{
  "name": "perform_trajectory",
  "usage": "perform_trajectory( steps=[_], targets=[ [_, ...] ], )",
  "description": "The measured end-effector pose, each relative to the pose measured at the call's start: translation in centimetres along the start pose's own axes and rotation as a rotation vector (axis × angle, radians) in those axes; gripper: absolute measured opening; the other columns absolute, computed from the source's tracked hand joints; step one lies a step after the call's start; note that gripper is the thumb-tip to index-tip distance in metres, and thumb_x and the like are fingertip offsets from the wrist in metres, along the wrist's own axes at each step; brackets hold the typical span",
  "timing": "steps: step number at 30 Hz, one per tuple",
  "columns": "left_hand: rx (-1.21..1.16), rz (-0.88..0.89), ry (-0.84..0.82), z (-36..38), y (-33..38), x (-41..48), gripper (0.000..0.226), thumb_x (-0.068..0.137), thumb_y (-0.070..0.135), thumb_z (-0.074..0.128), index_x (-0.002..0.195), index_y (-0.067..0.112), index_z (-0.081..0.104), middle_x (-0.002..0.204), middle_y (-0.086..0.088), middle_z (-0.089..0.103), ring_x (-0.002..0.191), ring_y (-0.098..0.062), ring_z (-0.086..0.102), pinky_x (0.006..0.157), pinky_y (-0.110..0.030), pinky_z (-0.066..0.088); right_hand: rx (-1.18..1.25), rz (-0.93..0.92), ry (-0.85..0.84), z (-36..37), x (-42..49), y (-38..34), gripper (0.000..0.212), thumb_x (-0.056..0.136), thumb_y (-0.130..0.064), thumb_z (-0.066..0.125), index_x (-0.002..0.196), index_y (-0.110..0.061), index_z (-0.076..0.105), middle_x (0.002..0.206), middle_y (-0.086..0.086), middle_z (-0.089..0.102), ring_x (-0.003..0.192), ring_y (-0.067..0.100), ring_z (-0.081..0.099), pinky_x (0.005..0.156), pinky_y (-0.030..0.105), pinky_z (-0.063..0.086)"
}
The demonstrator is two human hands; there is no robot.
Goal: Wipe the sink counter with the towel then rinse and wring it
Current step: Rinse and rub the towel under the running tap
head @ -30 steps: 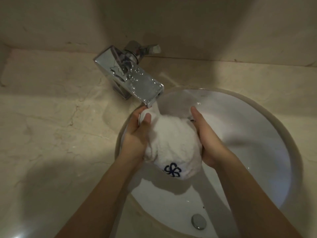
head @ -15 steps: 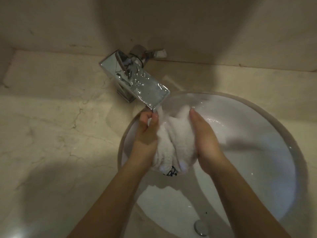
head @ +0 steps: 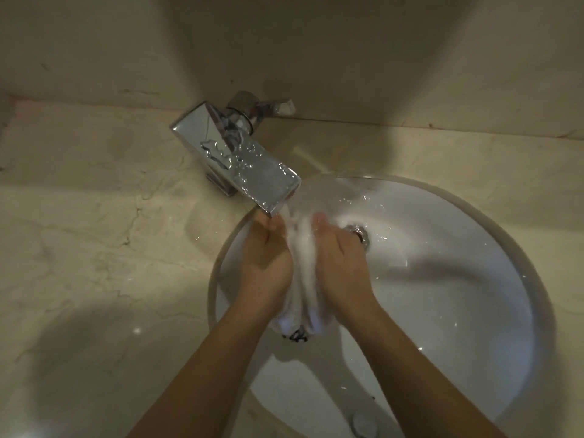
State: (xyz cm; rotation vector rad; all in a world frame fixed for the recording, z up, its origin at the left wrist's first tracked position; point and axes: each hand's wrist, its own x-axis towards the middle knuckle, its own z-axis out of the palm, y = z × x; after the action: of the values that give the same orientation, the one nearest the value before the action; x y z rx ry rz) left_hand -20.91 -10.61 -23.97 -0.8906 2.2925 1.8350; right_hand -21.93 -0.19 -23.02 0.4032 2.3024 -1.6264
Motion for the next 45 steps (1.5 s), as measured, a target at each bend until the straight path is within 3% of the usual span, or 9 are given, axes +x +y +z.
perform_trajectory(
  steps=[3,13,18,22,26,30,33,38,45],
  targets=[
    [-0.047,-0.098,-0.064,0.1,0.0,0.5,0.028,0.105,0.030,0.048,0.121,0.012,0.062,0.121,-0.014,0.070,0.115,-0.035,0.066,0.101,-0.054,0.053,0.053,-0.073,-0.043,-0.9,-2.5,0.6,0.058,0.109,-0.037,0.046,0.053,-0.022,0.039,0.047,-0.013,0.042,0.050,0.003,0.037,0.053,0.024,0.032],
    [0.110,0.057,0.006,-0.1,-0.7,-1.5,0.015,0.106,0.015,0.044,0.096,0.022,0.053,0.076,0.009,0.061,0.068,0.005,0.057,0.063,-0.010,0.042,-0.065,0.186,0.027,1.5,2.9,1.1,0.051,0.104,-0.037,0.046,0.063,-0.007,0.054,0.078,0.019,0.068,0.079,0.032,0.061,0.077,0.040,0.045],
    [0.052,-0.072,-0.067,0.4,-0.3,1.4,0.017,0.104,0.017,0.046,0.105,0.010,0.060,0.100,-0.014,0.069,0.093,-0.028,0.064,0.085,-0.046,0.056,0.000,-0.029,-0.060,-0.7,-1.4,-0.1,0.057,0.106,-0.038,0.047,0.053,-0.017,0.043,0.050,-0.010,0.048,0.054,0.007,0.044,0.059,0.035,0.036],
    [0.088,0.014,-0.022,0.4,-0.7,-1.1,0.014,0.104,0.027,0.045,0.102,0.026,0.059,0.083,0.013,0.067,0.078,-0.002,0.062,0.079,-0.030,0.050,-0.201,0.089,0.069,0.5,2.5,-1.2,0.051,0.107,-0.031,0.046,0.065,-0.006,0.060,0.074,0.016,0.069,0.072,0.028,0.057,0.067,0.035,0.030],
    [-0.088,-0.031,-0.004,-0.1,-0.7,-1.6,0.013,0.106,0.028,0.051,0.113,0.022,0.059,0.091,0.015,0.071,0.086,0.010,0.065,0.075,-0.008,0.047,0.081,0.395,0.052,0.9,4.5,-0.1,0.040,0.104,-0.036,0.052,0.088,-0.001,0.065,0.085,0.015,0.070,0.083,0.031,0.064,0.080,0.032,0.045],
    [-0.372,-0.246,-0.097,-1.7,-1.9,-1.1,0.049,0.092,0.053,0.066,0.130,0.022,0.063,0.123,-0.008,0.073,0.115,-0.026,0.069,0.103,-0.048,0.053,0.626,0.574,0.106,-1.1,4.9,1.0,0.041,0.101,-0.042,0.059,0.103,-0.004,0.074,0.079,0.010,0.080,0.073,0.026,0.078,0.075,0.038,0.063],
    [-0.227,-0.383,-0.319,-2.8,-2.9,-1.6,0.077,0.073,0.078,0.067,0.127,0.024,0.070,0.120,-0.004,0.077,0.113,-0.024,0.072,0.104,-0.048,0.052,0.872,0.603,0.129,-2.7,5.0,0.9,0.045,0.099,-0.048,0.063,0.110,-0.005,0.075,0.094,0.013,0.082,0.083,0.029,0.080,0.076,0.038,0.063],
    [-0.215,-0.313,-0.287,-1.9,-2.2,-2.0,0.060,0.081,0.046,0.081,0.130,0.017,0.064,0.117,0.000,0.078,0.109,-0.021,0.074,0.096,-0.042,0.059,0.875,0.562,-0.115,-4.7,3.8,1.8,0.064,0.097,-0.060,0.057,0.131,-0.006,0.070,0.124,0.016,0.075,0.119,0.035,0.070,0.107,0.047,0.051],
    [-0.235,-0.048,-0.066,-1.6,1.0,-1.0,0.024,0.098,0.027,0.066,0.117,0.013,0.063,0.082,0.007,0.076,0.073,-0.002,0.074,0.060,-0.020,0.056,0.442,0.458,-0.460,-5.6,-1.2,4.1,0.087,0.082,-0.055,0.078,0.155,-0.043,0.032,0.132,0.003,0.072,0.109,0.027,0.074,0.079,0.047,0.061]
  ],
)
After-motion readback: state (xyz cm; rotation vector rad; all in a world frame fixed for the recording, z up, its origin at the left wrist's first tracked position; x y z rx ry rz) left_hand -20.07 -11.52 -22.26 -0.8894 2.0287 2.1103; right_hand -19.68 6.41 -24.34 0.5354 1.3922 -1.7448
